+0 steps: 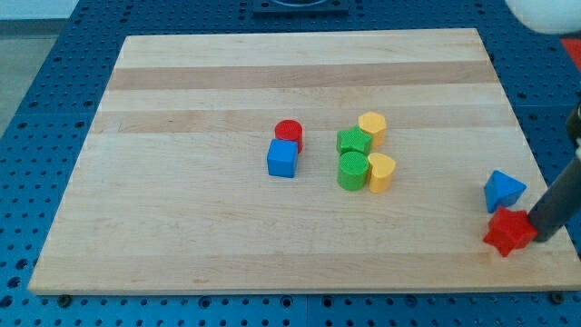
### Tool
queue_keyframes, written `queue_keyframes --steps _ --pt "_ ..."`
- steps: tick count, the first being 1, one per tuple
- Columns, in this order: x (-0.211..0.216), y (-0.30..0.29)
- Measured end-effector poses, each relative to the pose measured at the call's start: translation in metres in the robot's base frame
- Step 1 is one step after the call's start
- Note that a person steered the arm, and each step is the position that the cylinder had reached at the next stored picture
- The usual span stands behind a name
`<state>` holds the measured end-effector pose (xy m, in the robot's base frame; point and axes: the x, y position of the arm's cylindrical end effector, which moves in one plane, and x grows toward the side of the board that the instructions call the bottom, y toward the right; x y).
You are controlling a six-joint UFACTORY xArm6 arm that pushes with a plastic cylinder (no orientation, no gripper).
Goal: Slide the red star to the bottom of the green circle
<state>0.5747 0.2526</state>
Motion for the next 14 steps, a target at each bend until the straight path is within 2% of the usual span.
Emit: queue_keyframes --steps 1,5,6,7,8,9,14 --pt "0.016 -0.017" --pt "0.013 -0.135" --pt "0.012 -0.139" --pt "0.025 -0.072" --pt "0.02 -0.03" --pt "-0.012 -0.038" --pt "-0.013 -0.17"
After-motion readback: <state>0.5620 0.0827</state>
